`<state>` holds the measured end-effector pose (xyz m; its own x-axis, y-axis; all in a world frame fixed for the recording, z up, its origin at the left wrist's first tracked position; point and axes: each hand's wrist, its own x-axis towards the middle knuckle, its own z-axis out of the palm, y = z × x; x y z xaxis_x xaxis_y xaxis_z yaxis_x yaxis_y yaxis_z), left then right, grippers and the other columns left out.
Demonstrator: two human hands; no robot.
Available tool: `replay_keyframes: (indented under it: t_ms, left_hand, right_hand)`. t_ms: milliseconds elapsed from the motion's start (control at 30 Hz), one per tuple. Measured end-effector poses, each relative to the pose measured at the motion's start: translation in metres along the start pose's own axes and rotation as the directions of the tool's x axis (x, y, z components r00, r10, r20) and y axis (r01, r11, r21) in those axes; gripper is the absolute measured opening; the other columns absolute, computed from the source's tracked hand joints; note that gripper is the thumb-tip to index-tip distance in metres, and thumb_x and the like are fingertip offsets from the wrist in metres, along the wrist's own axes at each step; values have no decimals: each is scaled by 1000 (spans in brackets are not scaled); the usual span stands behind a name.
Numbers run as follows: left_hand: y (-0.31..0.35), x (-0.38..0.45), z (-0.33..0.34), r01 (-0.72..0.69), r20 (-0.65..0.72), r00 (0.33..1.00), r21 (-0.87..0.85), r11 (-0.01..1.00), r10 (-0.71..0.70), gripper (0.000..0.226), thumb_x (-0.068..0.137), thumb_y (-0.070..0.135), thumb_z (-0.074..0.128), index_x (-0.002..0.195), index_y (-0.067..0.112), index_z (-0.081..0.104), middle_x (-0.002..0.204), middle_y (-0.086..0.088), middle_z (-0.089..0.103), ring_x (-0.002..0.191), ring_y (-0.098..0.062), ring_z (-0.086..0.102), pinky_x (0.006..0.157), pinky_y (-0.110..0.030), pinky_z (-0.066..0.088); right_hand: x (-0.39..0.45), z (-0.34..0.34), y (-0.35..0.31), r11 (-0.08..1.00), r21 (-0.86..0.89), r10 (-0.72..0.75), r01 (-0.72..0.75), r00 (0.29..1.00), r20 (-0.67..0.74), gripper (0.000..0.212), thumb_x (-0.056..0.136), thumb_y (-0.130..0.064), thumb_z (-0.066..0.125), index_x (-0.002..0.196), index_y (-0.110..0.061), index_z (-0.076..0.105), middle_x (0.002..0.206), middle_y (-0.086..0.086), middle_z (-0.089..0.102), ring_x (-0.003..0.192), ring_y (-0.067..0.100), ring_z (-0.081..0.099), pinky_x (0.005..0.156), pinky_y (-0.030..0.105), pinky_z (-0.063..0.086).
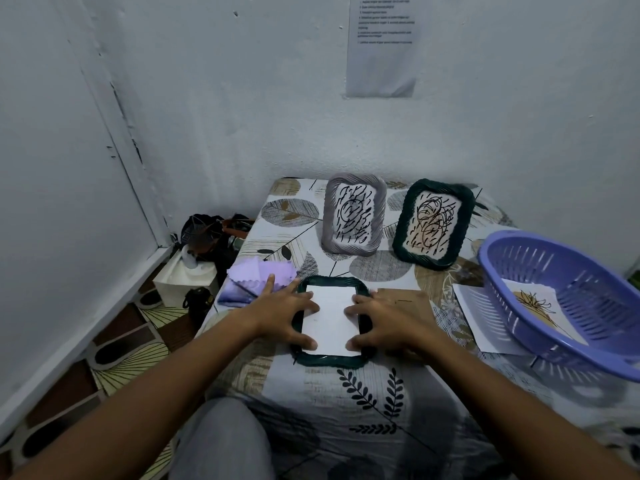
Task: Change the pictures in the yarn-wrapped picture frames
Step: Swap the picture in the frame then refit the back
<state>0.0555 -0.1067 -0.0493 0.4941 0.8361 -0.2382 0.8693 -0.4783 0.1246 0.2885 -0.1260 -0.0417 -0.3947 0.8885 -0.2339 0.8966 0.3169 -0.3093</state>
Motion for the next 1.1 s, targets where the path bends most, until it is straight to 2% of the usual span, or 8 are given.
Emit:
replay_keyframes:
  t_ms: [133, 467, 833, 1100]
  left_hand:
    - [0, 0, 0, -1, -2, 1000, -3, 1000, 1, 82, 76, 68, 62, 144, 30, 38, 160, 4, 19, 149, -20, -4, 112, -56, -16]
    - [1, 4, -2, 8, 20, 1000, -13, 1000, -8, 81, 76, 67, 62, 144, 32, 38, 160, 4, 17, 149, -20, -5, 112, -58, -16]
    - [2, 6, -5, 17, 46, 999, -24, 1000, -16, 80, 75, 66, 64, 143, 33, 37, 161, 1, 12, 149, -20, -6, 112, -54, -17]
    - [3, 11, -10, 11, 67, 998, -29, 1000, -9, 77, 74, 65, 66, 138, 32, 39, 161, -2, 14, 149, -23, -5, 114, -54, -15]
  right_hand:
    - [-2, -1, -1, 1000, 9, -3, 3, 1000, -6, 73, 80, -48, 69, 144, -27, 41, 159, -2, 20, 145, 24, 17, 116, 46, 12]
    - [2, -3, 1, 999, 29, 25, -25, 1000, 2, 74, 78, -50, 71, 143, -30, 41, 159, -5, 20, 146, 26, 13, 116, 47, 17]
    - [-2, -6, 0, 1000, 17, 0, 1, 1000, -22, 72, 79, -50, 70, 142, -27, 43, 155, -6, 28, 140, 22, 28, 110, 41, 26]
    - [0, -6, 3, 1000, 15, 4, -4, 999, -36, 72, 75, -52, 72, 138, -28, 47, 150, -5, 36, 139, 23, 29, 107, 43, 34]
